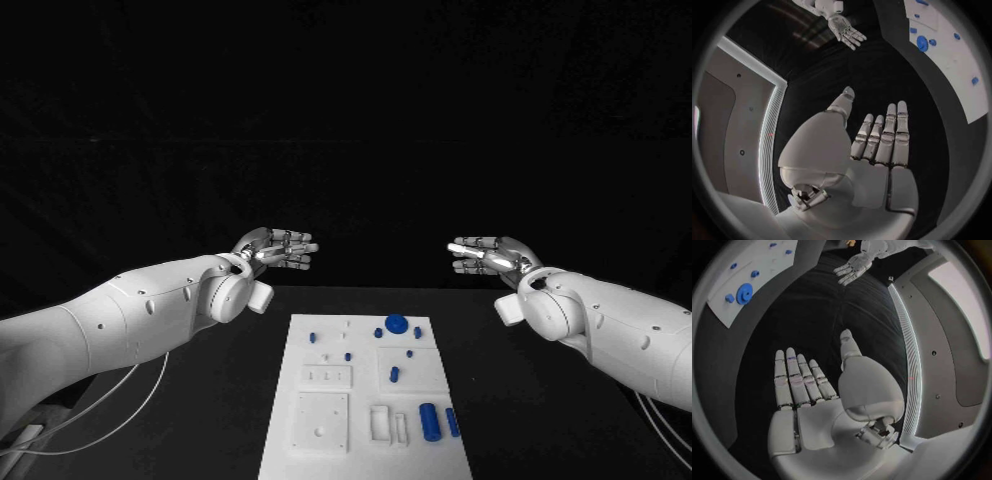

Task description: Assemble the parts on the task board

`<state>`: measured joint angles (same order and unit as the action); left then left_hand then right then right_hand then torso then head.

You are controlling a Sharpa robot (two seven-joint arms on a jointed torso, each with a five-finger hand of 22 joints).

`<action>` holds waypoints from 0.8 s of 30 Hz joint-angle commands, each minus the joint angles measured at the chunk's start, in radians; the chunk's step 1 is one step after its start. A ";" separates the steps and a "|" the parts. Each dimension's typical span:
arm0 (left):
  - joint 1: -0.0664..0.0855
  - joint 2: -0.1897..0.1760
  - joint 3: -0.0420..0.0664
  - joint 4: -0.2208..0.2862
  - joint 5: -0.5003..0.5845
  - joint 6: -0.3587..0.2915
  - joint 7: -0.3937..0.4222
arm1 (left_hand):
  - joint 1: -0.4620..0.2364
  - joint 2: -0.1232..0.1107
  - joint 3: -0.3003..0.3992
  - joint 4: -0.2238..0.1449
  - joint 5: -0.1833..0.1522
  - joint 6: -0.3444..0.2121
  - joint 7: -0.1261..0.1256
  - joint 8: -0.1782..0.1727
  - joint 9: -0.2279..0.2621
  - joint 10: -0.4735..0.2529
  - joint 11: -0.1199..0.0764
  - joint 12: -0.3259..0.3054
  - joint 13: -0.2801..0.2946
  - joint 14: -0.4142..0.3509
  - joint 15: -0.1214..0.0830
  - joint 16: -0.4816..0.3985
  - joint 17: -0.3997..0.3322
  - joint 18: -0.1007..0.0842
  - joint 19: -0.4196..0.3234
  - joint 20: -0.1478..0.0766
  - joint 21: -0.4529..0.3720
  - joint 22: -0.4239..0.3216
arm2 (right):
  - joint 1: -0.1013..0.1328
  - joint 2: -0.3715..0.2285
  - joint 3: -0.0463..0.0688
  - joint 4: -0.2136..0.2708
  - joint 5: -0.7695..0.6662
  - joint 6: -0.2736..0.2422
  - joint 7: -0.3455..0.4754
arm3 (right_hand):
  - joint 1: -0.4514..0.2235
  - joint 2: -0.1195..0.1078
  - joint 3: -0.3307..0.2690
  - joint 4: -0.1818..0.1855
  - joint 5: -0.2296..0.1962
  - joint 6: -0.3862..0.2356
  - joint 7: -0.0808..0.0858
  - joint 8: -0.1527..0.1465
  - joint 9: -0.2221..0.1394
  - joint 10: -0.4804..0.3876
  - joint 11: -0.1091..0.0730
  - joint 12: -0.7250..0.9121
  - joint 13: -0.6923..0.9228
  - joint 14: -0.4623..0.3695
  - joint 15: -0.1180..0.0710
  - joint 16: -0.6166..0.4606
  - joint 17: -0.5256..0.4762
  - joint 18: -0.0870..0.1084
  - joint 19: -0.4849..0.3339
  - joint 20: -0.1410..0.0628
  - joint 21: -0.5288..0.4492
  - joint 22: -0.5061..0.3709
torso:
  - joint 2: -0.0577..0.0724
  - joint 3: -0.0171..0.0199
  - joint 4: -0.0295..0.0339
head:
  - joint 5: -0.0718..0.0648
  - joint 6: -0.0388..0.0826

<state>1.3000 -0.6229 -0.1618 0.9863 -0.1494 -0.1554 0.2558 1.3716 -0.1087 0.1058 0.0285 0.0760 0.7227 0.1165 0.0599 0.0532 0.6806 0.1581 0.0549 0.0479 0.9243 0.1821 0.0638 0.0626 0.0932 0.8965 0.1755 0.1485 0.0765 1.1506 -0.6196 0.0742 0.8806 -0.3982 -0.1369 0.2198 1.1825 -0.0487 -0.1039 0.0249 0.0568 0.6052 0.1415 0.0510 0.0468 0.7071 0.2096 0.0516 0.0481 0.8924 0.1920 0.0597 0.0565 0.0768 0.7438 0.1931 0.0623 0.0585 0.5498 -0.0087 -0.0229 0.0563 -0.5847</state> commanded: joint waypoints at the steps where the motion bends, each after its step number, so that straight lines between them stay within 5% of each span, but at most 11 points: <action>1: 0.002 -0.001 0.001 0.004 0.001 0.035 0.030 | 0.055 -0.064 -0.041 0.097 0.007 -0.077 -0.015 -0.006 -0.003 -0.074 -0.011 -0.007 -0.003 -0.178 0.021 -0.010 -0.010 0.003 -0.032 0.019 -0.031 -0.008 | 0.000 -0.001 0.001 -0.004 0.026 0.042 -0.007 | -0.003 -0.069 0.013 0.105 -0.009 -0.020 -0.005 -0.005 -0.001 -0.028 0.006 -0.005 -0.002 -0.015 0.008 -0.003 0.000 0.007 -0.015 0.001 -0.006 -0.002 | 0.000 0.0001 0.0002 | -0.002 -0.004; 4: 0.002 -0.003 0.001 0.005 -0.012 0.058 0.030 | 0.135 -0.152 -0.156 0.270 0.014 -0.206 -0.045 -0.018 -0.011 -0.234 -0.031 -0.019 -0.012 -0.394 0.059 -0.023 -0.022 -0.007 -0.091 0.041 -0.079 -0.011 | 0.000 -0.002 0.001 -0.008 0.028 0.056 -0.018 | 0.066 -0.135 -0.028 0.225 -0.007 -0.107 -0.034 -0.008 -0.004 -0.139 0.010 -0.009 -0.006 -0.171 0.024 -0.008 -0.006 -0.006 -0.143 0.013 -0.012 -0.008 | 0.001 0.0008 -0.0001 | -0.001 -0.004; 6: 0.002 -0.006 0.001 0.005 -0.023 0.073 0.031 | 0.139 -0.177 -0.200 0.270 0.015 -0.268 -0.053 -0.023 -0.015 -0.309 -0.038 -0.023 -0.016 -0.457 0.065 -0.028 -0.026 -0.008 -0.127 0.049 -0.088 -0.013 | 0.000 -0.003 0.001 -0.014 0.029 0.067 -0.023 | 0.122 -0.210 -0.089 0.276 -0.004 -0.218 -0.046 -0.015 -0.011 -0.299 0.029 -0.015 -0.013 -0.385 0.054 -0.017 -0.015 -0.024 -0.282 0.034 -0.022 -0.017 | 0.001 0.0010 -0.0005 | -0.001 -0.002; 11: 0.004 -0.011 0.001 -0.009 -0.040 0.097 0.034 | 0.131 -0.188 -0.224 0.270 0.015 -0.286 -0.052 -0.021 -0.015 -0.331 -0.027 -0.022 -0.016 -0.483 0.065 -0.024 -0.024 -0.008 -0.173 0.054 -0.085 -0.013 | -0.001 -0.006 0.001 -0.036 0.031 0.073 -0.017 | 0.168 -0.236 -0.088 0.275 0.000 -0.277 -0.083 -0.018 -0.014 -0.413 0.014 -0.023 -0.020 -0.543 0.074 -0.028 -0.024 -0.039 -0.441 0.057 -0.030 -0.026 | 0.001 0.0002 -0.0005 | -0.002 -0.002; 12: 0.005 -0.011 0.001 -0.013 -0.041 0.102 0.034 | 0.133 -0.182 -0.215 0.270 0.016 -0.266 -0.043 -0.018 -0.013 -0.298 -0.021 -0.017 -0.013 -0.437 0.061 -0.017 -0.020 -0.006 -0.157 0.053 -0.082 -0.010 | -0.001 -0.007 0.001 -0.040 0.031 0.073 -0.016 | 0.172 -0.232 -0.080 0.274 0.001 -0.274 -0.081 -0.018 -0.014 -0.409 0.016 -0.023 -0.020 -0.539 0.074 -0.027 -0.024 -0.039 -0.441 0.057 -0.030 -0.025 | 0.001 0.0002 -0.0002 | -0.002 -0.003; 14: 0.006 -0.014 0.001 -0.027 -0.044 0.115 0.033 | 0.130 -0.122 -0.161 0.259 0.009 -0.163 -0.011 -0.007 -0.007 -0.017 0.018 0.019 0.002 -0.082 0.030 0.056 0.002 0.010 -0.077 0.033 -0.050 0.004 | -0.001 -0.010 0.001 -0.054 0.031 0.080 -0.011 | 0.209 -0.216 -0.015 0.272 0.015 -0.248 -0.059 -0.014 -0.011 -0.379 0.030 -0.021 -0.018 -0.505 0.073 -0.024 -0.022 -0.032 -0.429 0.057 -0.026 -0.023 | 0.001 0.0009 0.0004 | -0.002 -0.002; 17: 0.009 -0.026 0.001 -0.051 -0.047 0.129 0.029 | 0.099 -0.035 -0.111 0.133 0.026 0.173 0.023 0.028 0.010 0.272 0.004 0.012 0.007 0.055 -0.013 0.075 -0.005 -0.012 0.018 -0.015 -0.016 0.004 | -0.001 -0.017 0.001 -0.080 0.032 0.090 -0.004 | 0.245 -0.160 0.049 0.259 0.075 -0.175 -0.027 -0.011 -0.008 -0.267 0.036 -0.017 -0.012 -0.419 0.063 -0.021 -0.018 -0.020 -0.407 0.055 -0.025 -0.022 | 0.002 0.0013 -0.0001 | -0.004 -0.002; 20: 0.011 -0.039 0.001 -0.065 -0.052 0.136 0.024 | 0.077 0.046 -0.103 0.000 0.048 0.258 0.019 0.029 0.019 0.405 -0.021 0.021 0.010 0.180 -0.062 0.130 0.004 -0.026 0.098 -0.064 0.030 0.018 | -0.001 -0.024 0.001 -0.100 0.031 0.093 0.000 | 0.209 -0.073 0.113 0.081 0.115 0.034 0.032 -0.002 0.002 -0.036 0.015 -0.007 0.002 -0.130 0.031 -0.008 -0.001 -0.011 -0.284 0.033 -0.009 -0.013 | 0.001 0.0010 0.0006 | -0.006 -0.007; 21: 0.012 -0.045 0.001 -0.068 -0.056 0.139 0.022 | 0.083 0.056 -0.098 -0.015 0.068 0.293 0.016 0.042 0.027 0.422 -0.028 0.022 0.012 0.190 -0.068 0.132 0.005 -0.028 0.105 -0.070 0.034 0.020 | -0.001 -0.026 0.001 -0.106 0.029 0.091 0.001 | 0.182 -0.052 0.111 0.023 0.119 0.062 0.032 -0.002 0.003 0.017 0.011 -0.001 0.002 -0.107 0.029 -0.007 -0.001 -0.015 -0.274 0.030 -0.011 -0.012 | 0.001 0.0012 0.0006 | -0.006 -0.008; 22: 0.012 -0.051 0.001 -0.070 -0.060 0.142 0.020 | 0.089 0.067 -0.090 -0.025 0.082 0.327 0.012 0.056 0.034 0.454 -0.040 0.034 0.014 0.209 -0.077 0.143 0.008 -0.029 0.114 -0.077 0.041 0.023 | -0.001 -0.029 0.001 -0.112 0.025 0.088 0.002 | 0.162 -0.018 0.110 -0.051 0.139 0.251 0.040 0.008 0.019 0.199 -0.008 -0.002 0.012 -0.010 0.018 -0.005 0.005 -0.015 -0.220 0.019 -0.003 -0.008 | 0.001 0.0013 0.0008 | -0.005 -0.009; 24: 0.012 -0.062 0.001 -0.071 -0.069 0.146 0.015 | 0.111 0.086 -0.075 -0.051 0.106 0.385 -0.008 0.078 0.050 0.540 -0.077 0.066 0.016 0.276 -0.111 0.190 0.025 -0.027 0.159 -0.105 0.074 0.039 | -0.001 -0.033 0.001 -0.121 0.015 0.079 0.003 | 0.156 0.023 0.124 -0.122 0.172 0.357 0.030 0.014 0.033 0.278 -0.033 0.005 0.014 0.087 -0.008 0.002 0.015 -0.013 -0.082 -0.002 0.020 0.002 | 0.001 0.0011 0.0006 | -0.005 -0.008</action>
<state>1.3104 -0.6820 -0.1614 0.9156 -0.1931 -0.0500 0.2687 1.4786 -0.0300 0.0271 -0.0148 0.1747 1.0911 0.1139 0.1318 0.0992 1.1990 0.0905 0.1137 0.0634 1.1835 0.0795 0.2419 0.0835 0.0771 1.0432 0.0766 0.2138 0.1117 1.1494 -0.6498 0.0744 0.7651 -0.3730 -0.0698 0.2066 1.3430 -0.0379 0.0180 -0.0739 0.2214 0.9300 0.1736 0.0630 0.0762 0.9562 0.1827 0.0545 0.0610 0.9524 0.1913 0.0581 0.0692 0.0521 0.6304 0.1978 0.0775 0.0583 0.5513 -0.0077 -0.0224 0.0511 -0.5918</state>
